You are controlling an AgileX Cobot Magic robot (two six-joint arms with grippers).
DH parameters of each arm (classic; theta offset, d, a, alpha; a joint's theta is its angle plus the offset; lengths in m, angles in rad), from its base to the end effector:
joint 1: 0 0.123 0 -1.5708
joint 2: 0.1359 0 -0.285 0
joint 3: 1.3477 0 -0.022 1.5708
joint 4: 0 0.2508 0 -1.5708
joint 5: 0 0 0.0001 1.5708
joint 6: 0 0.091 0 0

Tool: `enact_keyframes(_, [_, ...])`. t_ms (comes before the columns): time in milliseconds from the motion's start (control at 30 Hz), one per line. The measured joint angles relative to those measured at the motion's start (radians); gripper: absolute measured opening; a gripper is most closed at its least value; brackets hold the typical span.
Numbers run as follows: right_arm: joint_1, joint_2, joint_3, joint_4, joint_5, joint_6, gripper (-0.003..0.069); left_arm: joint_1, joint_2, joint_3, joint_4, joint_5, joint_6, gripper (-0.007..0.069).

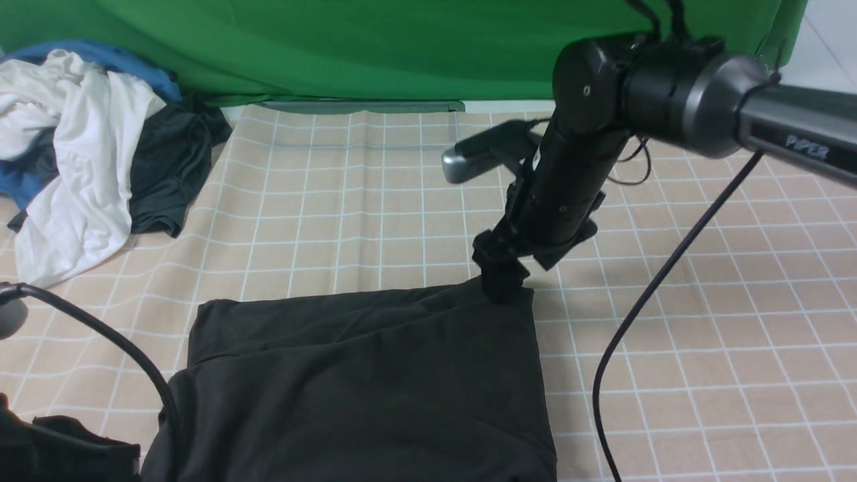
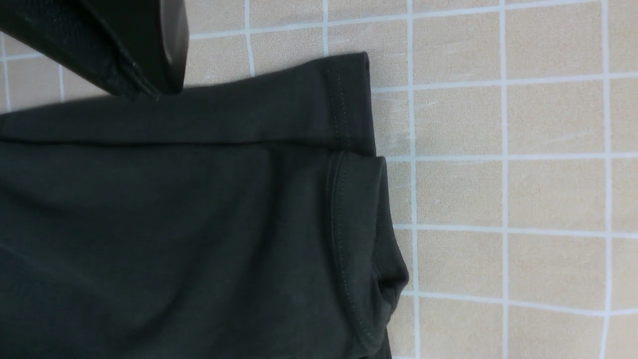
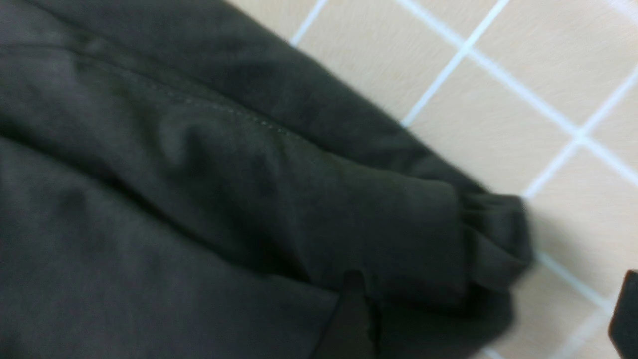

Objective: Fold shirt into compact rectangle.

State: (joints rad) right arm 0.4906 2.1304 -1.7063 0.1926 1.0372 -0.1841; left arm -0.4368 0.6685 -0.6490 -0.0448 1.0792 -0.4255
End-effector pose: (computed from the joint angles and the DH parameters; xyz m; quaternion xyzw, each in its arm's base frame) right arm 0.3852 0.2228 0.1918 -0.2896 0.9481 0.1011 0.0833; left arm 0.0884 -0.0453 0.2901 0.0007 0.9609 -0.1352 0.2415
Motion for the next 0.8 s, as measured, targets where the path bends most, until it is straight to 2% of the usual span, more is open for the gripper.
enact_keyframes(100, [0.000, 0.034, 0.000, 0.060, -0.001, -0.010, 0.0617, 0.000, 0.000, 0.000, 0.000, 0.000, 0.000, 0.0019])
enact_keyframes(200, [0.000, 0.049, 0.000, 0.090, -0.006, -0.028, 0.0518, 0.000, 0.000, 0.000, 0.000, 0.001, 0.000, 0.0019])
enact_keyframes(267, [-0.001, 0.052, 0.000, 0.096, -0.016, -0.037, 0.0367, 0.000, 0.000, 0.000, 0.000, 0.001, 0.000, 0.0019])
enact_keyframes(300, [-0.002, 0.052, 0.000, 0.097, -0.023, -0.048, 0.0241, 0.000, 0.000, 0.000, 0.000, 0.001, 0.000, 0.0019])
enact_keyframes(367, [-0.003, 0.052, 0.000, 0.100, -0.033, -0.060, 0.0127, 0.000, 0.000, 0.000, 0.000, 0.001, 0.000, 0.0019])
enact_keyframes(500, [-0.018, 0.043, -0.008, 0.098, -0.036, -0.062, 0.0106, 0.000, 0.000, 0.000, 0.001, 0.001, 0.000, 0.0019])
enact_keyframes(800, [-0.175, -0.013, -0.043, 0.076, -0.048, -0.056, 0.0106, 0.000, 0.000, 0.000, 0.001, -0.006, 0.000, 0.0019])
